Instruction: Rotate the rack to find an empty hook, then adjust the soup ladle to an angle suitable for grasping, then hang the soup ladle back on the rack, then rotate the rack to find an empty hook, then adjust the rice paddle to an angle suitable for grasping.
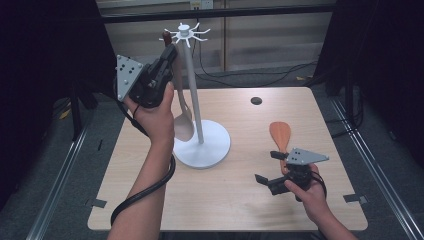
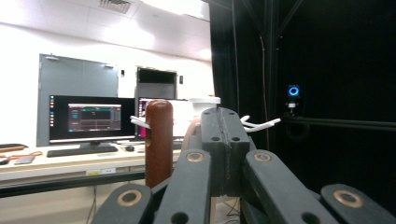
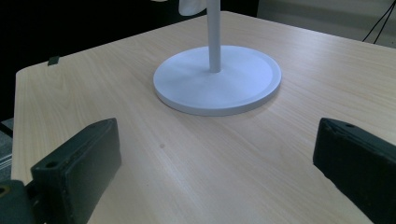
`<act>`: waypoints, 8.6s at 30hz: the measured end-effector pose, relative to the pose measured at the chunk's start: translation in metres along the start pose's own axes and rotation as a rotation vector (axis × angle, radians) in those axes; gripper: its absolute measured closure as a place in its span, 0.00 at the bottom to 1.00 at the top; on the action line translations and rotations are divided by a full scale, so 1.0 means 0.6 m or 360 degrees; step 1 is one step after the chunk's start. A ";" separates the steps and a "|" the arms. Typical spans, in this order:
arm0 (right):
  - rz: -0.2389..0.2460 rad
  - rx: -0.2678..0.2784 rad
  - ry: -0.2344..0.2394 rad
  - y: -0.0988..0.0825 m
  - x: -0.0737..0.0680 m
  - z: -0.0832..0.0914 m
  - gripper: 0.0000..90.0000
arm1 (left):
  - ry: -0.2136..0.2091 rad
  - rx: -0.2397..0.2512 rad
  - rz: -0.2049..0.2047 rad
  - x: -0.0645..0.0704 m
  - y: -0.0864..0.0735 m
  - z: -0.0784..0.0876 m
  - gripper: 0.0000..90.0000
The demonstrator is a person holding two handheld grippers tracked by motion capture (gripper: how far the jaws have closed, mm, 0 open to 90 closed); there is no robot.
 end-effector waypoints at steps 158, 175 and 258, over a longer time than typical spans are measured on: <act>-0.0313 -0.0484 -0.0643 -0.083 0.145 -0.002 0.43 | -0.0508 -0.0922 -0.0238 0.080 -0.347 0.199 0.16; -0.0324 -0.0548 -0.0532 -0.075 0.132 -0.001 0.71 | -0.0530 -0.0906 -0.0248 0.088 -0.345 0.197 0.16; -0.0389 -0.0561 -0.0667 -0.094 0.125 0.063 0.63 | -0.0636 -0.0875 -0.0267 0.119 -0.347 0.166 0.16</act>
Point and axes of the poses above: each handheld gripper's, and its own axes: z roughly backward along the jaws, y roughly out of its top, x roughly to its right, the point moved 2 cm from there along -z, roughly forward along the jaws, and after that the axes turned 11 degrees about y, right-handed, at the moved point
